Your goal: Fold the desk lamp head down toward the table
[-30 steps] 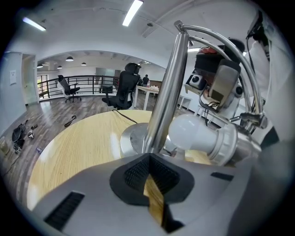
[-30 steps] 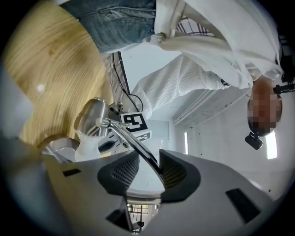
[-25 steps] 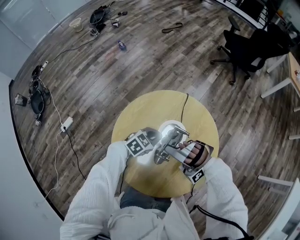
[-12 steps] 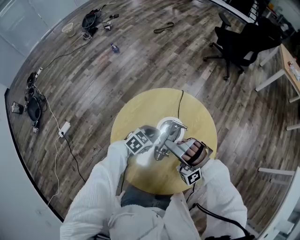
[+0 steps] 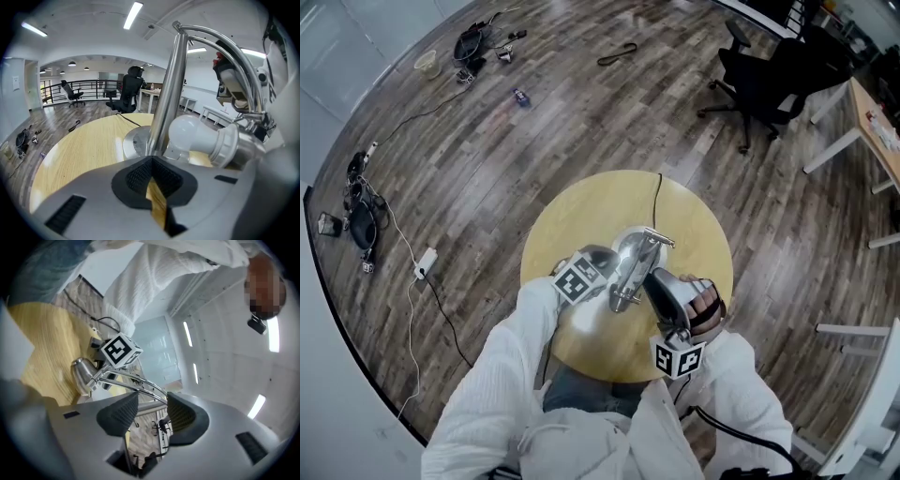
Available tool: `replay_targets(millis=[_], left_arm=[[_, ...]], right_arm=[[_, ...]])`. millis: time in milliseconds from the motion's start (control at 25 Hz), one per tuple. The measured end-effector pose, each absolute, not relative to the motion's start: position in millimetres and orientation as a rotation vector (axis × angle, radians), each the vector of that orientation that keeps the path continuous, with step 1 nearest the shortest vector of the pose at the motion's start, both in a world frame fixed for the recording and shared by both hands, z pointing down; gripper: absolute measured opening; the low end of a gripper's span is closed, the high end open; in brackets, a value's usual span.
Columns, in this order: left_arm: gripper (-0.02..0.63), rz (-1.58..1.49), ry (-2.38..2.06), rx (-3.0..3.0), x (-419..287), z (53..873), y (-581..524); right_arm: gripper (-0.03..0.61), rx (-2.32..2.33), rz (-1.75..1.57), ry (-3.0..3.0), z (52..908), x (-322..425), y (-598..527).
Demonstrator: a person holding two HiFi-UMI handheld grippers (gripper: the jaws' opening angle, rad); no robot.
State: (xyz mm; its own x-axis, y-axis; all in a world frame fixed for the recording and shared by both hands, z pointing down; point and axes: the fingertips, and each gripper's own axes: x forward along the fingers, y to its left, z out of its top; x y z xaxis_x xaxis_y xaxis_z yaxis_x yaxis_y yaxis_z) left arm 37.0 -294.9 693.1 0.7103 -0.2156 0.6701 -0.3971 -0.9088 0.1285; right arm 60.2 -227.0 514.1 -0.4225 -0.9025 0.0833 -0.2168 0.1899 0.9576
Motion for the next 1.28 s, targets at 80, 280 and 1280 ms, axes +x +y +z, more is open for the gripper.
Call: replay_targets(millis=[80,280,1280], left_arm=[[0.000,0.988,-0.488,2.653,36.4,693.8,-295.6],[0.000,0.826,-0.565,2.549,26.3,680.4,-297.8],[0.000,0.263,-0.969,2.464,-49.6,525.0,-178.8]], right_arm=[[0.183,1.190,-1.159,-1.879,501.4,73.9,-222.1],[0.181,1.473,-0.716,-2.024,487.7,103.6,-223.0],[0.011,2.012,0.527,-1.998,554.9,109.6,-159.5]])
